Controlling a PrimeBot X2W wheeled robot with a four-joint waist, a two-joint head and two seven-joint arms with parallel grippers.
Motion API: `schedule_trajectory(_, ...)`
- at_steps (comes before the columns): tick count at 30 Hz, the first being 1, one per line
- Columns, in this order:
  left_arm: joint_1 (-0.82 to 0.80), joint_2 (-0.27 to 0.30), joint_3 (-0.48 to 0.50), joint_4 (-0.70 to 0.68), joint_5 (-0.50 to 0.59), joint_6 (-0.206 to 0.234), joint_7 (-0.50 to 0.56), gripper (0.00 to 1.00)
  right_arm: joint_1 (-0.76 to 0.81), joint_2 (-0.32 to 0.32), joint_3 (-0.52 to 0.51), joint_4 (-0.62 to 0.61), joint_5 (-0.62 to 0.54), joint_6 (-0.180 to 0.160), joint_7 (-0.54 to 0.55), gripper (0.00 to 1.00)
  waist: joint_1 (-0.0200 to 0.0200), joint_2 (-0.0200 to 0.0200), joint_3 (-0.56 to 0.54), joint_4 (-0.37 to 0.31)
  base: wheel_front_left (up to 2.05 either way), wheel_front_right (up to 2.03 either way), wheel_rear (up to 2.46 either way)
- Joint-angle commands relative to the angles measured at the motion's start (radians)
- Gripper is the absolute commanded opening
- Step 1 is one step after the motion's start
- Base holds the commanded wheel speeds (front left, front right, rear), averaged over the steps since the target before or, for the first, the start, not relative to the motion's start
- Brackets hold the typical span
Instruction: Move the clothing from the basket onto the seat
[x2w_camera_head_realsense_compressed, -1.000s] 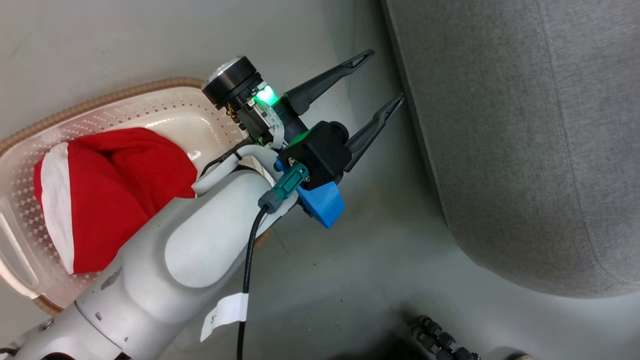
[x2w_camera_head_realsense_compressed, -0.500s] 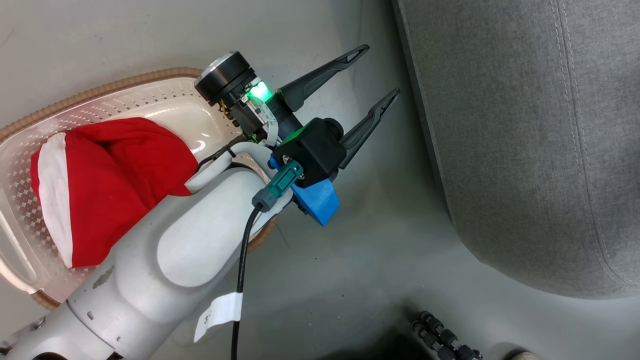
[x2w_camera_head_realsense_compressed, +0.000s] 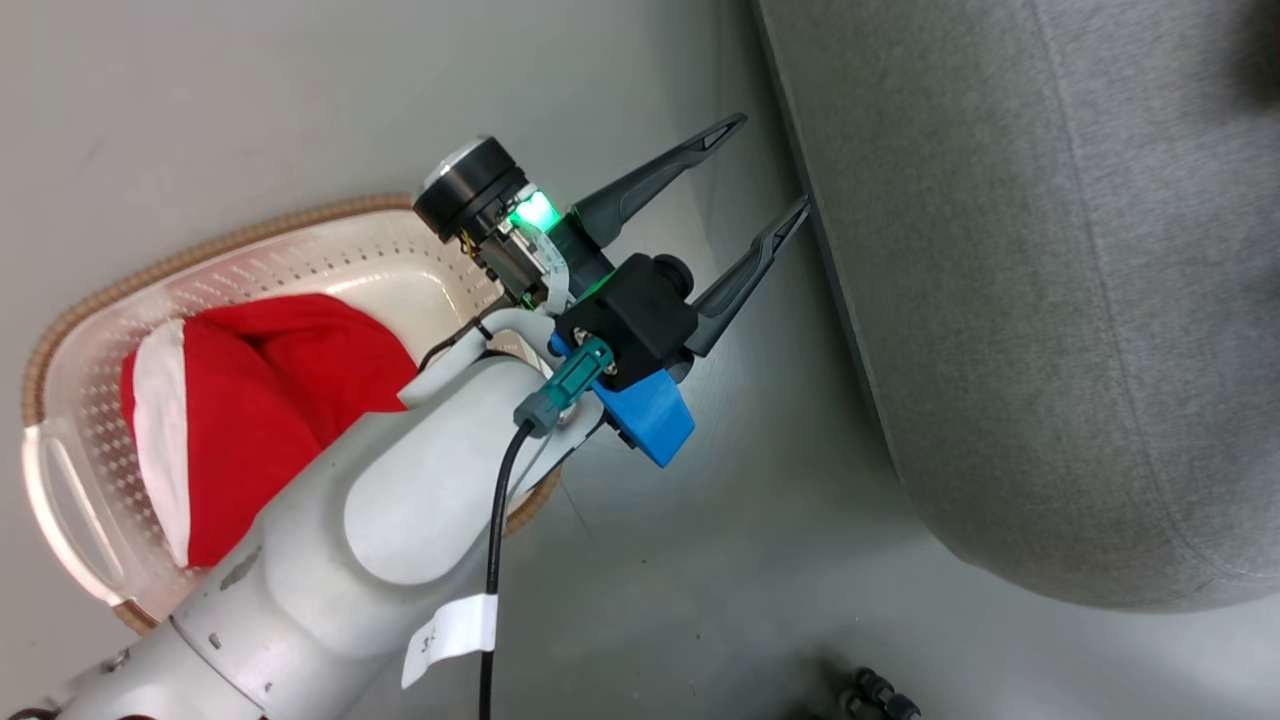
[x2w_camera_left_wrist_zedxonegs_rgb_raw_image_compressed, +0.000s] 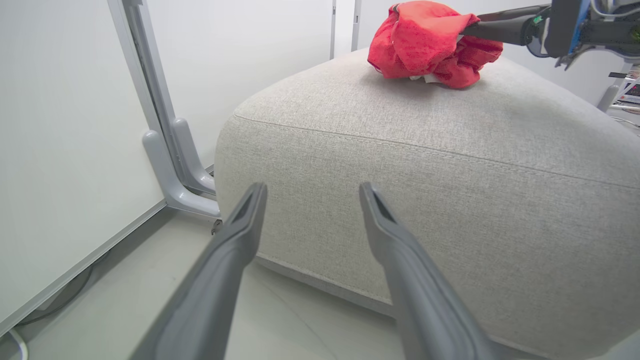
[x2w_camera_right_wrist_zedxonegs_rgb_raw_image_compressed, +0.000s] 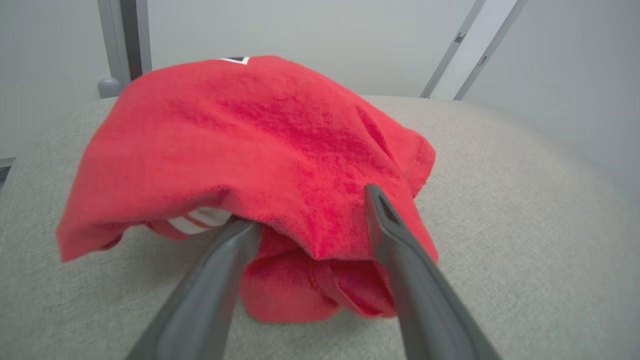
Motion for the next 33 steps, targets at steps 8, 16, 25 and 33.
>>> schedule_trajectory(8,0.076,-0.03,0.047,0.037,-0.045,0.03,-0.02,1.0,0.182,0.02,0.064,-0.097,-0.025,0.0,-0.003,1.0,0.0,0.0,-0.172,0.026,0.0,0.0,0.0)
schedule_trajectory(16,0.22,-0.037,0.225,-0.023,-0.079,0.075,-0.02,1.0,0.284,0.043,0.174,-0.243,-0.026,0.0,-0.003,1.0,0.0,0.0,-0.342,0.079,0.0,0.0,0.0)
schedule_trajectory(25,0.373,-0.062,0.45,-0.079,-0.059,0.091,-0.02,1.0,0.35,0.094,0.285,-0.343,-0.019,0.0,-0.003,1.0,0.0,0.0,-0.481,0.175,0.0,0.0,0.0)
schedule_trajectory(33,0.5,-0.1,0.606,-0.099,-0.013,0.069,-0.021,1.0,0.406,0.137,0.357,-0.387,-0.028,0.0,-0.004,1.0,0.0,0.0,-0.569,0.259,0.0,0.0,0.0)
